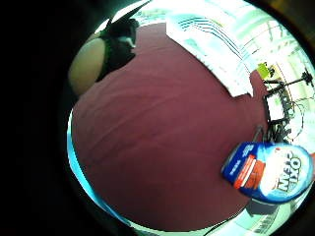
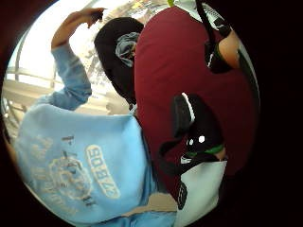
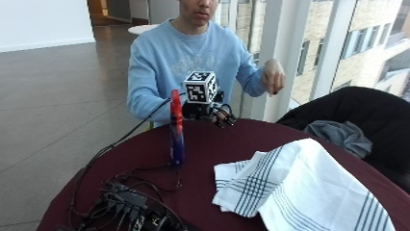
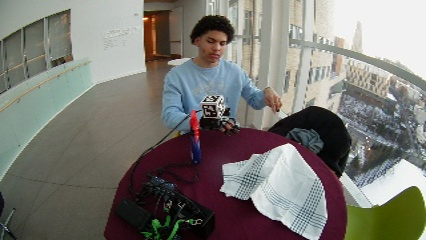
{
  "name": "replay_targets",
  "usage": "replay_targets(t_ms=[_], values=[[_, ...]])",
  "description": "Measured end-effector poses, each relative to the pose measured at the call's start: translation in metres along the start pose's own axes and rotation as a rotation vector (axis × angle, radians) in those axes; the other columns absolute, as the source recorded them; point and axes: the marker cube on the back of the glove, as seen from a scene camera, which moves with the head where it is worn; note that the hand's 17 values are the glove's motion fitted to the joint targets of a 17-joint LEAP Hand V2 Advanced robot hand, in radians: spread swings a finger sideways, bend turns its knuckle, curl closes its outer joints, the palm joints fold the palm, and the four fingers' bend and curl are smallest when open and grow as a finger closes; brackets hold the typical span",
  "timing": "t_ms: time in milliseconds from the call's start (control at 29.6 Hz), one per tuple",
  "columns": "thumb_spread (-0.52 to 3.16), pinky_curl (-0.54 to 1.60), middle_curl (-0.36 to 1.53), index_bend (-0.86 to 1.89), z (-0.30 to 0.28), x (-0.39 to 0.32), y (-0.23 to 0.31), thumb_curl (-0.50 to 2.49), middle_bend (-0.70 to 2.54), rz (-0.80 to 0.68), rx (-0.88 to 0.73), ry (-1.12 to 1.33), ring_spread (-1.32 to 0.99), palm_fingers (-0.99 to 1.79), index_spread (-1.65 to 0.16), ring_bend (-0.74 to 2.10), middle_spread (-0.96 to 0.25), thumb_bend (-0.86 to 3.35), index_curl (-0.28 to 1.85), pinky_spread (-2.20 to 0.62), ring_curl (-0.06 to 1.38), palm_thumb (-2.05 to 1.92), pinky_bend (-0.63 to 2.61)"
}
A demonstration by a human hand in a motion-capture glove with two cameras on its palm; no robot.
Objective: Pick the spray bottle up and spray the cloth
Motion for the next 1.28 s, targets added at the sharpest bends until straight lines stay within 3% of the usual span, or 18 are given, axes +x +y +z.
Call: replay_targets(t_ms=[304,473,979,1283], values=[[0.84,0.18,0.14,0.58,-0.013,0.008,-0.017,0.18,0.18,0.033,-0.005,0.048,-0.01,0.7,-0.21,0.24,-0.04,0.37,0.29,0.17,0.17,0.59,0.24],[0.99,0.22,0.2,0.36,-0.016,0.0,-0.032,0.21,0.22,0.034,-0.028,0.073,-0.01,0.63,-0.29,0.27,-0.04,0.35,0.27,0.19,0.2,0.59,0.27],[1.19,0.26,0.28,0.19,-0.008,0.007,-0.056,0.26,0.2,0.053,-0.051,0.075,-0.01,0.62,-0.37,0.21,-0.05,0.26,0.29,0.21,0.23,0.59,0.23],[1.22,0.27,0.32,0.17,-0.014,0.012,-0.043,0.29,0.25,0.074,-0.048,0.066,0.0,0.62,-0.38,0.17,-0.06,0.21,0.31,0.21,0.22,0.61,0.19]])
